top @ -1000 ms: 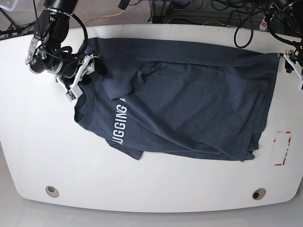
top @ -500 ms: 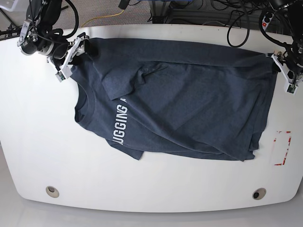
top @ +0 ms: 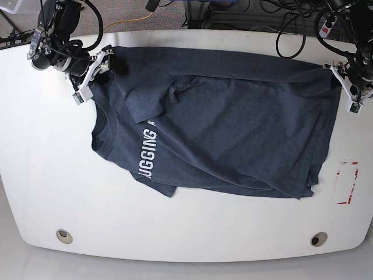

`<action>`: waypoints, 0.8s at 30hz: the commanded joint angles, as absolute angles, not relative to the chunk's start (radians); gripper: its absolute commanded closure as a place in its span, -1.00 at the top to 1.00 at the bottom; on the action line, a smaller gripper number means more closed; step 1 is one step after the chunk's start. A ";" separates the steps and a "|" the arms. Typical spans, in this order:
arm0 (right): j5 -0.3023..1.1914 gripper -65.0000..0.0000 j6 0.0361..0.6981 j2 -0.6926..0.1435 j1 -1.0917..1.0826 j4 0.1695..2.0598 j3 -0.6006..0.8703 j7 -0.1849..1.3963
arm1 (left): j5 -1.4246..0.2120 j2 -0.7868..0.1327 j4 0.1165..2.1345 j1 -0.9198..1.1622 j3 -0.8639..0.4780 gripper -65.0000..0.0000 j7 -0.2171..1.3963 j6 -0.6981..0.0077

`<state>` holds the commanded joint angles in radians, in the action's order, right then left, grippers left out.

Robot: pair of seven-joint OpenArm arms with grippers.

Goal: Fold the T-shirt properly
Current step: 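Move both grippers to the shirt edge and grasp it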

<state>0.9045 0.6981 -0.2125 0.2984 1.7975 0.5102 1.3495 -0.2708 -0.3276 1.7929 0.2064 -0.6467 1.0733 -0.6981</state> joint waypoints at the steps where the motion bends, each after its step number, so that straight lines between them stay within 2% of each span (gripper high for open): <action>1: 0.905 0.24 0.698 -0.209 0.297 1.793 0.510 1.349 | -0.271 -0.325 1.793 0.205 -0.647 0.00 1.073 -0.698; 3: 0.903 0.09 0.698 -0.193 0.297 1.788 0.510 1.349 | -0.271 -0.300 1.793 0.200 -0.645 0.00 1.073 -0.698; 5: 0.901 -0.17 0.698 -0.179 0.297 1.778 0.509 1.349 | -0.271 -0.280 1.793 0.183 -0.630 0.01 1.073 -0.698; 7: 0.901 -0.35 0.698 -0.173 0.297 1.768 0.509 1.349 | -0.269 -0.280 1.793 0.173 -0.613 0.08 1.076 -0.698; 10: 0.901 -0.51 0.698 -0.171 0.292 1.767 0.509 1.349 | -0.275 -0.278 1.791 0.166 -0.610 0.22 1.076 -0.698; 14: 0.901 -0.98 0.698 -0.171 0.292 1.767 0.509 1.349 | -0.280 -0.277 1.753 0.136 -0.613 0.36 1.076 -0.698; 24: 0.901 -1.00 0.698 -0.173 0.291 1.767 0.509 1.348 | -0.278 -0.285 1.583 0.058 -0.670 0.37 1.076 -0.698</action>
